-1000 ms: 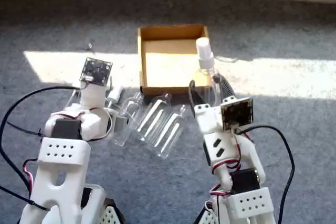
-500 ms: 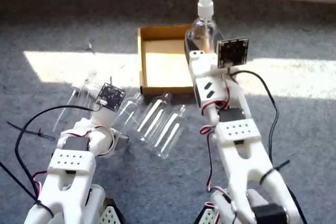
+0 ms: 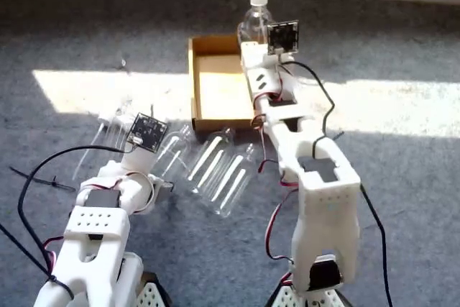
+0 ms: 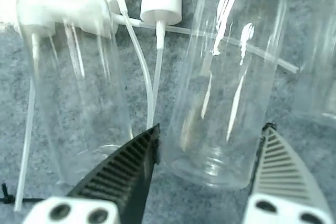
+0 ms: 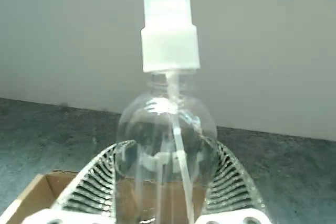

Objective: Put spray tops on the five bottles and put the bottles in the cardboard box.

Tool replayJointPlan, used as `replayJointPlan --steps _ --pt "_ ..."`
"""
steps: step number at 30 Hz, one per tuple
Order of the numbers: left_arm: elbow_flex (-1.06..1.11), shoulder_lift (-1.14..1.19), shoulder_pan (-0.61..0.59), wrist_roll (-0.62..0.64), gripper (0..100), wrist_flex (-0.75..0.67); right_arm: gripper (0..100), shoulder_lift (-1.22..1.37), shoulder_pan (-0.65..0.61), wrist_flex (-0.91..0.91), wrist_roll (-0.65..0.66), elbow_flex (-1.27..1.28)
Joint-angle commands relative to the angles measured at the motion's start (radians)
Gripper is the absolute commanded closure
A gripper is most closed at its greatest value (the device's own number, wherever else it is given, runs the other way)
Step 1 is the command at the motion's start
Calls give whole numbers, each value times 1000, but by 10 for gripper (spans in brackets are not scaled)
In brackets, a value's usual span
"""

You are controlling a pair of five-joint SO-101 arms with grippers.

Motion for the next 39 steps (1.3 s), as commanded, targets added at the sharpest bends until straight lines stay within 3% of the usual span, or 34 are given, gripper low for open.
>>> replayJointPlan --steps 1,7,16,24,31,39 --pt "-2 -5 -5 -5 720 -17 995 148 27 -28 -6 -274" --pt "-2 -5 -5 -5 720 -17 995 372 53 -15 -6 -588" --pt "-2 -5 -4 -5 720 -17 995 552 58 171 -5 -883" --pt "-2 -5 -4 -5 720 -17 982 595 71 298 -5 -969" --pt "-2 -5 -4 -5 720 -17 808 595 88 312 -5 -980" --pt "-2 -5 -4 -5 720 -26 807 595 90 312 -5 -984"
